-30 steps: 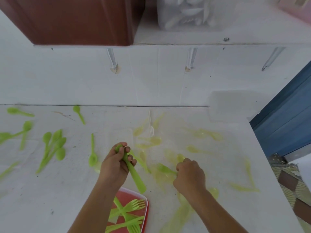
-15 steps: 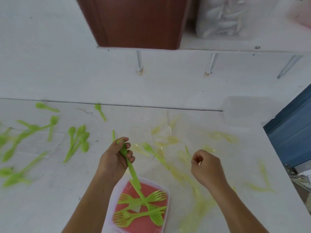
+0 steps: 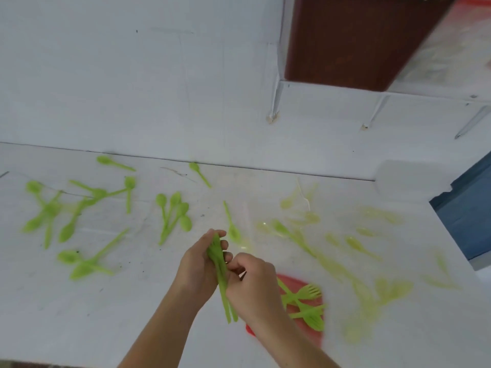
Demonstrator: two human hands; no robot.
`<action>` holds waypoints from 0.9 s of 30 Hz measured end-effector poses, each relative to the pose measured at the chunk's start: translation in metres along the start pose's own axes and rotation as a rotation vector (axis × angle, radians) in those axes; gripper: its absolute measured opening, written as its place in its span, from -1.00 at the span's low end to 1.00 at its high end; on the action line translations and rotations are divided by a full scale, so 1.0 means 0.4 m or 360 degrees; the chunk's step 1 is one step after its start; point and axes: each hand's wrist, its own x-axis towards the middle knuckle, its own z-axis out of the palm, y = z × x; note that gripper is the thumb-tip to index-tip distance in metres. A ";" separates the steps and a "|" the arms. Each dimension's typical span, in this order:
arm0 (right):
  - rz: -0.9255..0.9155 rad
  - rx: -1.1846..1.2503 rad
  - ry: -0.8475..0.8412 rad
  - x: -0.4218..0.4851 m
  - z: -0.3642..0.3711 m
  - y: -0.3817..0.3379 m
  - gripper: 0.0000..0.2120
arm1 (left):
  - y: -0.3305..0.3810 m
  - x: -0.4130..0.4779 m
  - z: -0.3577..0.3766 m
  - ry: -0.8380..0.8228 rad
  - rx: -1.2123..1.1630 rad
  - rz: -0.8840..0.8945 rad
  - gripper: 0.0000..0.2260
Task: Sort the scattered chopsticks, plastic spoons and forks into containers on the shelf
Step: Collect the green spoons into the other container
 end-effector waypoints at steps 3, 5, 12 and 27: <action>-0.0025 -0.0150 -0.0093 0.054 0.003 -0.004 -0.79 | 0.026 0.021 -0.031 0.0044 0.0068 0.0065 -0.82; 0.0180 -0.0185 0.0085 0.155 -0.030 0.037 -0.77 | 0.057 0.059 -0.044 0.0054 0.0106 0.0095 -0.83; 0.0694 -0.1533 -0.0206 0.394 -0.086 0.255 -0.63 | 0.162 0.196 -0.063 0.0077 0.0187 0.0100 -0.83; -0.0121 -0.0208 0.0632 0.313 -0.036 0.024 -0.85 | 0.202 0.207 -0.208 0.0045 0.0257 0.0109 -0.94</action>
